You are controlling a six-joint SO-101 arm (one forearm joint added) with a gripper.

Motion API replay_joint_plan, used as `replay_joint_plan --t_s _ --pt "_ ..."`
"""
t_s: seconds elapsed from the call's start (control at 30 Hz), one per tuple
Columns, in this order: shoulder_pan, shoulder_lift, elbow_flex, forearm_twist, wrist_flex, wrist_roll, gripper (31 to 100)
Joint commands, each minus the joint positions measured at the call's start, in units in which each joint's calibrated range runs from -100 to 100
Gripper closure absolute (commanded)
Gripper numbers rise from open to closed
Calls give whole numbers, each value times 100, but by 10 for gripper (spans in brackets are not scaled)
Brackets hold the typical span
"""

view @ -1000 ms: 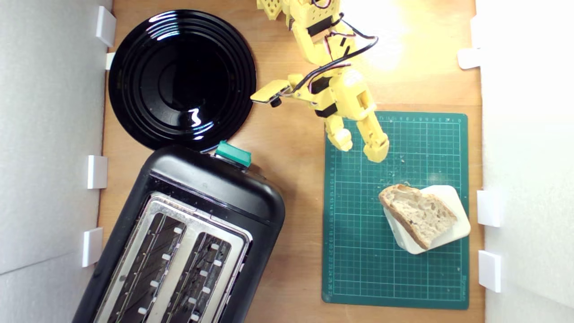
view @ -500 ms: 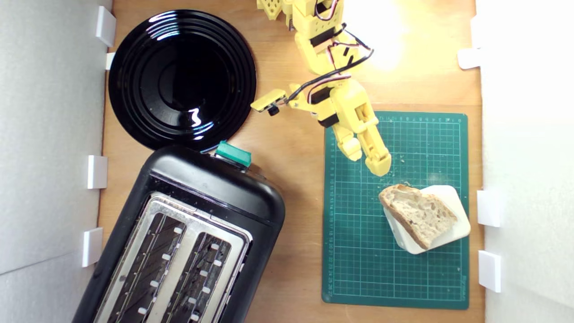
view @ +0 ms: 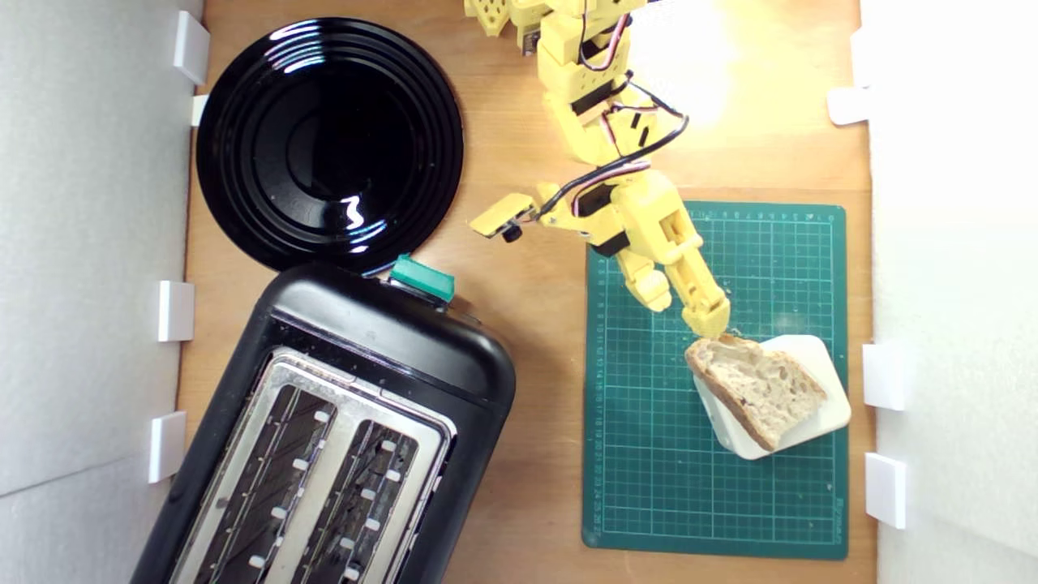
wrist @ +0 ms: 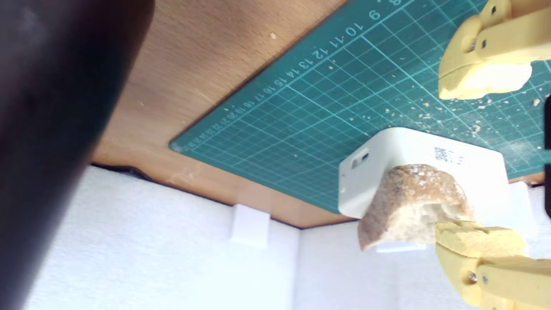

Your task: Pick bread and place in toaster

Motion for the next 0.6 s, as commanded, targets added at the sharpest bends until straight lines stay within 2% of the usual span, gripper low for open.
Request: replay_joint_plan --t_s 0.0,0.57 --pt "24 22 -386 95 -210 19 388" --pt "-89 654 -1258 40 -201 24 388"
